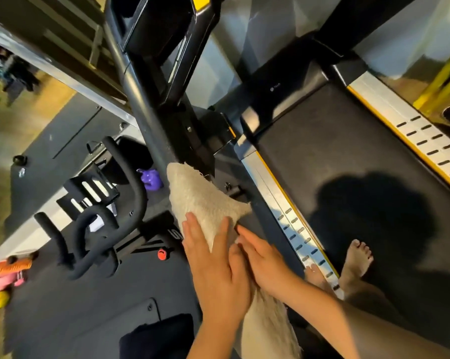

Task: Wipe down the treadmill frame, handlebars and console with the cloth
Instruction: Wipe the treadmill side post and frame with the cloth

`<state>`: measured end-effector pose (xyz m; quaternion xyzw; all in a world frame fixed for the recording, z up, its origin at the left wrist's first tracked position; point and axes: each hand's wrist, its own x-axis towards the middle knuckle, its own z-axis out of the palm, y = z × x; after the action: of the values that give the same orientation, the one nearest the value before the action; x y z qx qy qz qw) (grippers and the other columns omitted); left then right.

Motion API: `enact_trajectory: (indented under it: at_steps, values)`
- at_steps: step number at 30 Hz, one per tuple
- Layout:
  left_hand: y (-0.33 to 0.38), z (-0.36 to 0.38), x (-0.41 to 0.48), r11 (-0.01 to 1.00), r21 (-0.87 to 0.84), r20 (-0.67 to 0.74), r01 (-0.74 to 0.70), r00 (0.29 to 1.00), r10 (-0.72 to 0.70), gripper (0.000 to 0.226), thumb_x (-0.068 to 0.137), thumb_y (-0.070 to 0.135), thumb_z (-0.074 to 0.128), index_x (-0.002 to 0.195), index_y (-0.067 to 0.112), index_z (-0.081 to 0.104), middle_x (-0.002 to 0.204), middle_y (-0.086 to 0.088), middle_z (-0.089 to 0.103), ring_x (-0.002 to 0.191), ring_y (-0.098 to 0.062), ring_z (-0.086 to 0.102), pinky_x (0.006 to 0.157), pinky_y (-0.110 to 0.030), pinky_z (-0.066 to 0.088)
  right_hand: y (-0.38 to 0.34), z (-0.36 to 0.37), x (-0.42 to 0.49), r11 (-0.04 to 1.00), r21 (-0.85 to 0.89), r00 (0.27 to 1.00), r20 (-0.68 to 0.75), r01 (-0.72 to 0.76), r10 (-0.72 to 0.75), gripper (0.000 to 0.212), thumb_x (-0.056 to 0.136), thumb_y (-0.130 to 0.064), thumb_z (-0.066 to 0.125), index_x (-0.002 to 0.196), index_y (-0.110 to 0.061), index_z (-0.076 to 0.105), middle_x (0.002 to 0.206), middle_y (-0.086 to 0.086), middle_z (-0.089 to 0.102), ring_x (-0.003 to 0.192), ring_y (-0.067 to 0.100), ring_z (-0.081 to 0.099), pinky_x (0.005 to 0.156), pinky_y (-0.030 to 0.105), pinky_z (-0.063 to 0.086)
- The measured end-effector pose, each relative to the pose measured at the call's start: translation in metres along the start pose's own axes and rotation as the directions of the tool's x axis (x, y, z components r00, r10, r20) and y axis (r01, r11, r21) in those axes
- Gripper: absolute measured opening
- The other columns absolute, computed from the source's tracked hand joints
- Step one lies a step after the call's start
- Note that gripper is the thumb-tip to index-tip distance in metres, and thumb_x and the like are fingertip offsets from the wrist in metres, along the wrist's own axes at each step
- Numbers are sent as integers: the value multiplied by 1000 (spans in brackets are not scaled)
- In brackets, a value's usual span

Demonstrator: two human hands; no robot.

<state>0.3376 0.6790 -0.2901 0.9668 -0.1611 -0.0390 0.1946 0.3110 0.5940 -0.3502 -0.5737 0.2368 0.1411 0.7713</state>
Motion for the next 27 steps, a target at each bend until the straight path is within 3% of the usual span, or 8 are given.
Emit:
enact_trajectory:
  at_steps: [5,9,11,14,16,19,22,27]
  values:
    - [3,-5,19,986,-101,-9,135,991,-137,64,96,48,31,156,38,10,165,12,-12,147,6,-15,119,-22,-2,-23,6,21,989,-59,991,13,133,-133,42,103,-41,30,140,-59,18,158,-17,20,146,9,19,120,37,20]
    - [3,-11,44,950,-185,7,252,967,-256,60,101,48,22,155,39,-2,164,16,-10,133,27,-11,103,2,0,-49,16,43,933,-82,936,42,351,-349,44,105,-36,30,137,-60,14,158,-25,11,143,-8,9,121,26,12]
    - [3,-9,31,971,-158,-15,181,982,-186,59,101,48,19,155,37,-2,164,15,-12,143,13,-13,112,-6,-4,-39,18,33,950,-35,951,33,309,-308,41,104,-40,30,134,-62,13,157,-25,14,143,-7,12,121,28,14]
    - [0,-3,0,995,-97,-24,32,999,-34,59,102,44,20,157,29,9,165,12,-12,151,-9,-14,123,-34,-4,-9,20,1,966,-29,966,34,257,-256,37,95,-63,26,131,-71,18,156,-20,22,143,-2,22,119,35,23]
    - [-3,-1,-5,993,-115,-27,14,999,-18,57,103,44,20,157,28,17,165,13,-9,152,-13,-11,123,-47,2,-4,19,-7,956,-54,956,76,287,-283,38,97,-59,25,133,-69,21,154,-21,28,140,-5,27,117,31,28]
    - [-7,-4,9,983,-183,-34,24,999,-30,58,103,52,14,157,31,13,165,15,-9,151,-9,-11,124,-41,0,-23,15,17,941,-132,949,91,310,-300,42,104,-42,27,140,-62,18,155,-18,27,141,1,27,118,34,27]
    - [-17,-8,38,965,-249,-24,85,995,-94,56,103,49,13,157,33,6,165,14,-9,150,-1,-10,124,-29,-1,-42,13,44,931,-196,951,72,308,-300,47,104,-41,28,151,-42,18,161,-12,15,147,6,13,121,38,18]
    - [-14,-13,63,912,-334,-20,240,965,-262,49,109,33,18,158,29,10,164,16,6,146,10,4,121,-17,7,-35,17,35,951,-147,962,28,273,-272,49,103,-47,26,148,-50,6,157,-27,-2,146,-1,0,122,35,10]
